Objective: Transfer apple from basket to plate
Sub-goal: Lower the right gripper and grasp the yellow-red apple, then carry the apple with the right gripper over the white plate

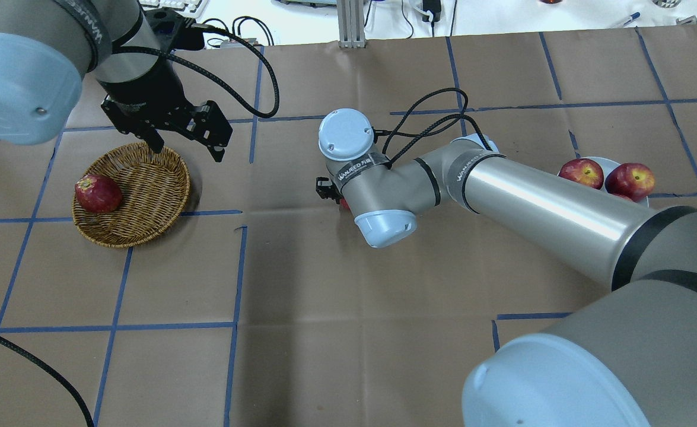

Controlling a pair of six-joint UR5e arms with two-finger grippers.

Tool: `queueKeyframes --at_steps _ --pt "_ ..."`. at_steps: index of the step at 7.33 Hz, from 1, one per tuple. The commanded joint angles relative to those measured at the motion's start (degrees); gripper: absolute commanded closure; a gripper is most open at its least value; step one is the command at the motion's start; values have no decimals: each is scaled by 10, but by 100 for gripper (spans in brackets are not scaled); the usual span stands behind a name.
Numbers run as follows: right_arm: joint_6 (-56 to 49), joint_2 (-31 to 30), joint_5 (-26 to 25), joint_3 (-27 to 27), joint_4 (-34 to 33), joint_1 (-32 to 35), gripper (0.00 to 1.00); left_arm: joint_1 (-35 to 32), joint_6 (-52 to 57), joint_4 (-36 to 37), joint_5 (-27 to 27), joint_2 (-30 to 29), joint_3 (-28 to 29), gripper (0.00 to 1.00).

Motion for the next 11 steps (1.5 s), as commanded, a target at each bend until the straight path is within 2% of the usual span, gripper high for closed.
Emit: queueKeyframes --at_steps 1,3,5,6,8,9,11 --pt "-2 -7 -2 -3 1 -4 46 1 0 1 -1 0 -1 1" --pt "-4 -47 0 -12 31 -14 45 1 -1 -3 -1 0 -1 1" --pt "-73 -128 6 1 126 -85 45 1 -1 -6 -1 0 -1 1" --pt "-136 -163 7 26 146 -132 45 1 -1 -6 0 1 -1 1" --pt "-286 -230 9 103 142 -240 44 1 -1 -7 0 2 -1 1" --pt "-353 -255 7 120 143 -294 44 2 -1 -7 -1 2 0 1" --pt "-479 -267 13 127 146 -420 45 2 -1 -7 0 2 -1 1"
